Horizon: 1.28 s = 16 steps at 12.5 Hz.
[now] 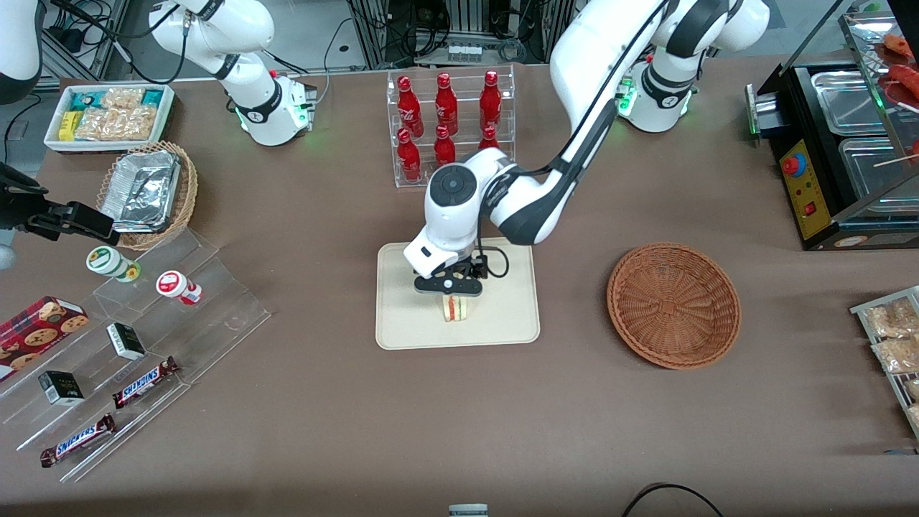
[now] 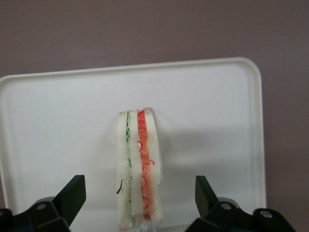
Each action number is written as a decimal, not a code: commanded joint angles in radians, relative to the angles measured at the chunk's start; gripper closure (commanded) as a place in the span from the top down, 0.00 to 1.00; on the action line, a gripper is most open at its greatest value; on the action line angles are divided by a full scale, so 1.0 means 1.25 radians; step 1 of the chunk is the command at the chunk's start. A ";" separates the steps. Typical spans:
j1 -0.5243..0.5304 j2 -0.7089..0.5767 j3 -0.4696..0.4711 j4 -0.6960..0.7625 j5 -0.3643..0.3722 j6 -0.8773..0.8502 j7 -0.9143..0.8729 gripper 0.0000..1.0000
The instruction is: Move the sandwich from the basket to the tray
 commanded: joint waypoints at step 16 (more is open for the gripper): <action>0.459 -0.466 0.001 -0.149 -0.045 -0.419 0.412 1.00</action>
